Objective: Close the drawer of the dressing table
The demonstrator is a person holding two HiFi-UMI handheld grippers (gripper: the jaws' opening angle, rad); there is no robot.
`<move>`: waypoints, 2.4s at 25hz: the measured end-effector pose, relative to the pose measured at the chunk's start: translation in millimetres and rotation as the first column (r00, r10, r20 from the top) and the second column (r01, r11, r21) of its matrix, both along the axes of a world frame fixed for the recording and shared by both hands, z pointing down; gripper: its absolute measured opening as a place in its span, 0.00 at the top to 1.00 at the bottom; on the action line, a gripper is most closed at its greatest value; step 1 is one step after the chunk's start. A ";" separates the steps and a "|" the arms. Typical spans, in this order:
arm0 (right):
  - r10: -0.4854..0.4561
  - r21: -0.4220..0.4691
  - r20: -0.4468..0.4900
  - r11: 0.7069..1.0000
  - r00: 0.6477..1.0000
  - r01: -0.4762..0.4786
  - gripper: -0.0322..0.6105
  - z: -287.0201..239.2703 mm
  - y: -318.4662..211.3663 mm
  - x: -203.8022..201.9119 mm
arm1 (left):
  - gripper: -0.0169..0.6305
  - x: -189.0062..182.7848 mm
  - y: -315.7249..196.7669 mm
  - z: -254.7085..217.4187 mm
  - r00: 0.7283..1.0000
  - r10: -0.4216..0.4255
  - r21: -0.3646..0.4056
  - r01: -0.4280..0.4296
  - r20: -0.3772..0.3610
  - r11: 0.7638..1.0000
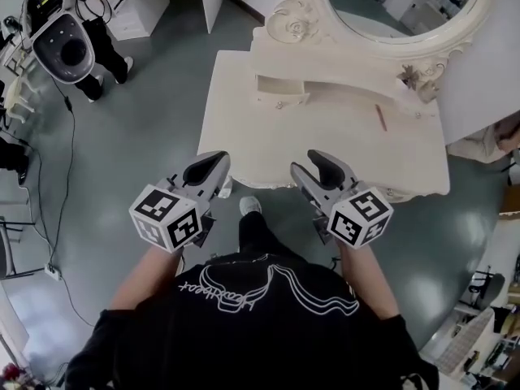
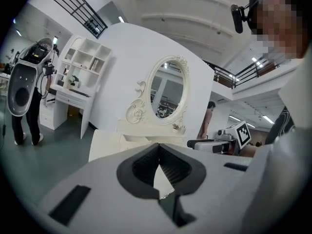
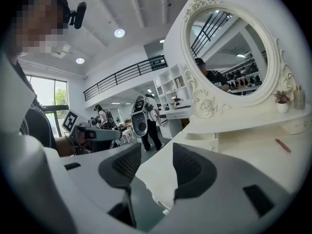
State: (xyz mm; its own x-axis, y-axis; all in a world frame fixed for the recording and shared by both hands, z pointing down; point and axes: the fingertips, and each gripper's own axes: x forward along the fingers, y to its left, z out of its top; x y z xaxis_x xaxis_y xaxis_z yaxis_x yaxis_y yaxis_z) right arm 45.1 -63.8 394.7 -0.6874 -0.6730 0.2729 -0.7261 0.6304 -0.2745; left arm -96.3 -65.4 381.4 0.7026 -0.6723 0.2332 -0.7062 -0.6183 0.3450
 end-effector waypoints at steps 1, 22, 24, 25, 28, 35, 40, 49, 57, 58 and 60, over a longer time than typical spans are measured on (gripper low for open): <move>0.000 -0.002 -0.012 1.000 1.000 0.000 0.65 5.0 -6.8 -0.5 | 0.97 -0.9 -5.7 3.2 1.000 -0.005 -0.004 0.005 0.002 1.000; 0.109 -0.093 -0.158 0.988 0.981 -0.125 0.68 102.9 -143.8 0.0 | 0.97 -16.8 -105.2 58.6 0.998 -0.063 -0.139 0.066 0.029 0.988; 0.108 -0.096 -0.186 0.987 0.977 -0.128 0.68 111.9 -153.0 0.2 | 0.97 -19.8 -114.0 61.4 0.997 -0.067 -0.144 0.071 0.033 0.987; 0.106 -0.099 -0.202 0.987 0.974 -0.128 0.68 117.5 -157.2 0.4 | 0.97 -20.8 -117.9 63.1 0.997 -0.069 -0.148 0.074 0.033 0.986; 0.100 -0.113 -0.236 0.985 0.966 -0.130 0.69 134.0 -167.2 -0.5 | 0.97 -22.2 -125.6 68.9 0.997 -0.072 -0.160 0.076 0.035 0.984; 0.080 -0.153 -0.268 0.980 0.960 -0.125 0.71 157.4 -184.1 -9.9 | 0.97 -25.9 -136.4 80.1 0.996 -0.068 -0.184 0.076 0.050 0.980; 0.072 -0.169 -0.292 0.978 0.954 -0.125 0.73 166.9 -191.4 -12.3 | 0.97 -31.2 -144.5 87.6 0.995 -0.075 -0.197 0.085 0.059 0.977; 0.083 -0.192 -0.291 0.971 0.953 -0.143 0.77 175.8 -197.9 -15.2 | 0.97 -40.1 -152.0 93.5 0.994 -0.091 -0.207 0.102 0.063 0.973; 0.089 -0.201 -0.280 0.968 0.956 -0.149 0.80 176.2 -199.5 -14.4 | 0.97 -40.1 -157.2 91.4 0.994 -0.094 -0.201 0.104 0.056 0.974; 0.089 -0.201 -0.278 0.968 0.956 -0.149 0.80 176.2 -199.4 -14.4 | 0.97 -39.9 -156.9 91.9 0.994 -0.095 -0.202 0.104 0.055 0.974; 0.090 -0.204 -0.272 0.968 0.958 -0.149 0.80 176.0 -199.2 -14.8 | 0.97 -39.7 -155.9 93.1 0.994 -0.095 -0.206 0.105 0.056 0.973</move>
